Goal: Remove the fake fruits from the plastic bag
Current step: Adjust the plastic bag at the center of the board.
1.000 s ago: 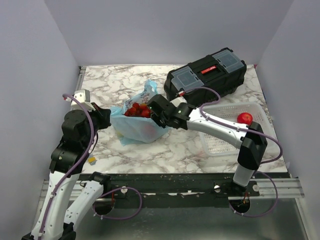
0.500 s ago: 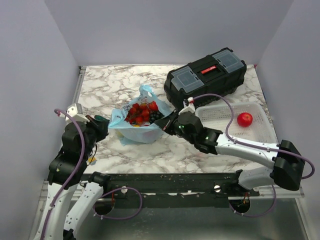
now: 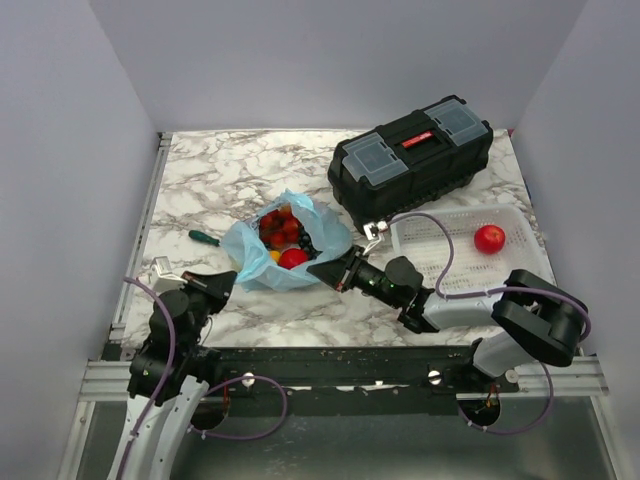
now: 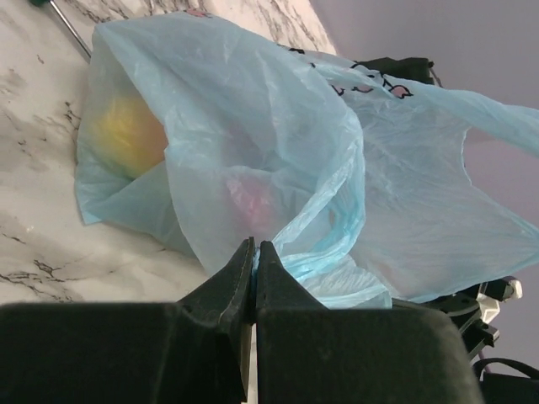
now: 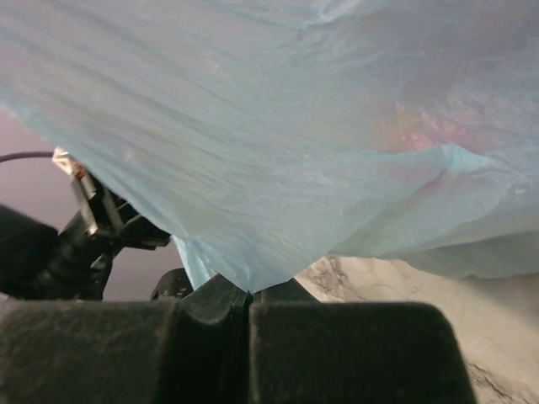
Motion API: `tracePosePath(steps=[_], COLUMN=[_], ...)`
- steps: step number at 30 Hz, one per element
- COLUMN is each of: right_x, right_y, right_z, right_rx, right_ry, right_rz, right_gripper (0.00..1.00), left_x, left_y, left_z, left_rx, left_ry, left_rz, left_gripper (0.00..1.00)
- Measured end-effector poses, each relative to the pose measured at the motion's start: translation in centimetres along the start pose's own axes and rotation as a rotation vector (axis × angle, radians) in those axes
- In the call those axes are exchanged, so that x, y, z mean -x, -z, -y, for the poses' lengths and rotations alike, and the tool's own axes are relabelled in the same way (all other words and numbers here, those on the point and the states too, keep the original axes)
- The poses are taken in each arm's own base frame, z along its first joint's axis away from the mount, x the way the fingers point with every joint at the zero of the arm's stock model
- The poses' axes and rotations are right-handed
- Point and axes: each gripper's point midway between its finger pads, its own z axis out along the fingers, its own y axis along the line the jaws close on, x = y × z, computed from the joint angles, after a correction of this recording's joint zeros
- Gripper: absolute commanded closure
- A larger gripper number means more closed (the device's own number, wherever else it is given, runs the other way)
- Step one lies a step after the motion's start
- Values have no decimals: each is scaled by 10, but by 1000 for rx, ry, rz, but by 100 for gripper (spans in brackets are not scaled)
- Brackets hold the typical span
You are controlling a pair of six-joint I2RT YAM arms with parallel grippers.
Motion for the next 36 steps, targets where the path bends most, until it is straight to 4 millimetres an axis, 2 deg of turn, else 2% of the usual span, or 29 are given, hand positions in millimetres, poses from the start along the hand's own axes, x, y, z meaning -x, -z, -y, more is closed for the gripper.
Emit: tracePosePath(steps=[1, 2, 4, 9, 14, 17, 20, 22, 26, 27, 28, 30, 33, 36], right_x=[1, 2, 3, -6, -14, -18, -20, -20, -21, -21, -22, -23, -24, -22], right_y=[0, 1, 3, 9, 10, 10, 9, 8, 6, 7, 7, 7, 7, 9], right_z=[-5, -10, -15, -6, -1, 1, 3, 3, 4, 5, 6, 8, 11, 13], right_rx=[25, 53, 84, 77, 76, 75, 67, 63, 52, 47, 41, 31, 16, -1], right_ry=[8, 20, 49, 98, 139, 152, 163, 170, 182, 184, 186, 188, 195, 205], right_rz=[0, 4, 9, -20, -56, -73, -90, -96, -105, -109, -114, -120, -129, -130], right_gripper=[99, 99, 99, 99, 99, 99, 99, 99, 97, 96, 95, 93, 93, 93], left_x=[0, 3, 12, 38, 64, 78, 84, 84, 80, 77, 76, 65, 50, 36], left_y=[1, 4, 13, 41, 68, 76, 68, 52, 8, -12, -20, -48, -71, -87], left_z=[-1, -1, 6, 31, 61, 85, 113, 134, 153, 151, 150, 132, 110, 98], left_rx=[6, 16, 18, -23, -95, -130, -157, -159, -101, -67, -53, 13, 73, 74], left_ry=[3, 1, -8, -102, -267, -353, -441, -513, -619, -650, -667, -715, -761, -820], left_rz=[0, 5, 27, 93, 162, 182, 139, 69, -69, -113, -131, -210, -297, -382], left_gripper=[96, 87, 65, 24, 2, 1, 1, 1, 1, 1, 2, 3, 6, 7])
